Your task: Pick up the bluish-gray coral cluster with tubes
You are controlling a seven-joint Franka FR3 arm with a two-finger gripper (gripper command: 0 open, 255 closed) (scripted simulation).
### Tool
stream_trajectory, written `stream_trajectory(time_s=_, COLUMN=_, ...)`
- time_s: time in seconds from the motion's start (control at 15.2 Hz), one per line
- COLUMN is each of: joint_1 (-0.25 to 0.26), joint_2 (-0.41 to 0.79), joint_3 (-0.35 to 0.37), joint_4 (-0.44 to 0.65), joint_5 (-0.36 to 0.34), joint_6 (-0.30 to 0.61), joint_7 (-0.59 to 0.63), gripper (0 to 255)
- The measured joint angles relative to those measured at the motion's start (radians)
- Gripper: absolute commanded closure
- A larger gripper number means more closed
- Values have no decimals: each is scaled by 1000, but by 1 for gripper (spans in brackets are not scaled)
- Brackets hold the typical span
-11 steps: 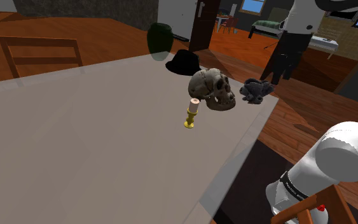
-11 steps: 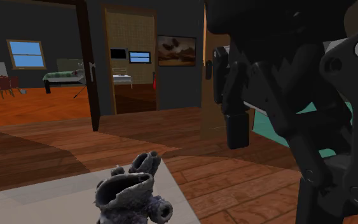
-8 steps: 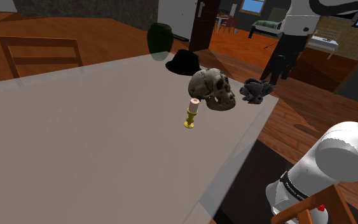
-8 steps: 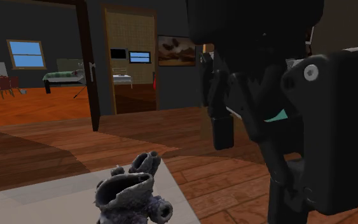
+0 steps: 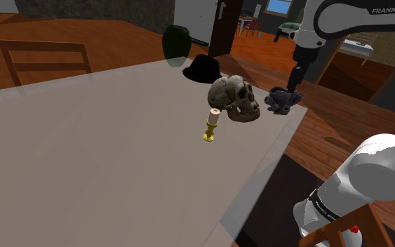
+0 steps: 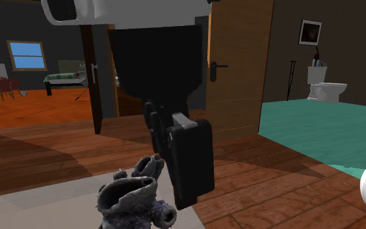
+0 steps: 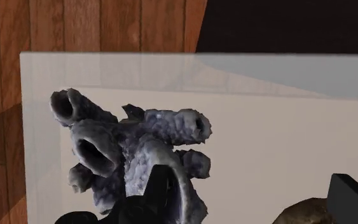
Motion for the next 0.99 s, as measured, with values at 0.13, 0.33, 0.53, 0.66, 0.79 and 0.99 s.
stream_trajectory(time_s=0.13, joint_1=5, joint_2=47, joint_3=-19, joint_4=3, joint_5=-41, joint_6=68, joint_7=-46, gripper=0)
stream_trajectory(time_s=0.33, joint_1=10, joint_2=132, joint_3=-51, joint_4=21, joint_5=-100, joint_6=176, joint_7=-113, gripper=0)
stream_trajectory(time_s=0.53, joint_1=9, joint_2=183, joint_3=-73, joint_4=38, joint_5=-135, joint_6=240, joint_7=-159, gripper=0)
stream_trajectory(time_s=0.66, joint_1=9, joint_2=191, joint_3=-77, joint_4=19, joint_5=-143, joint_6=269, joint_7=-155, gripper=0)
stream_trajectory(time_s=0.79, joint_1=8, joint_2=203, joint_3=-79, joint_4=4, joint_5=-148, joint_6=296, joint_7=-147, gripper=0)
stream_trajectory(time_s=0.99, joint_1=5, joint_2=213, joint_3=-86, joint_4=-25, joint_5=-157, joint_6=334, joint_7=-138, gripper=0)
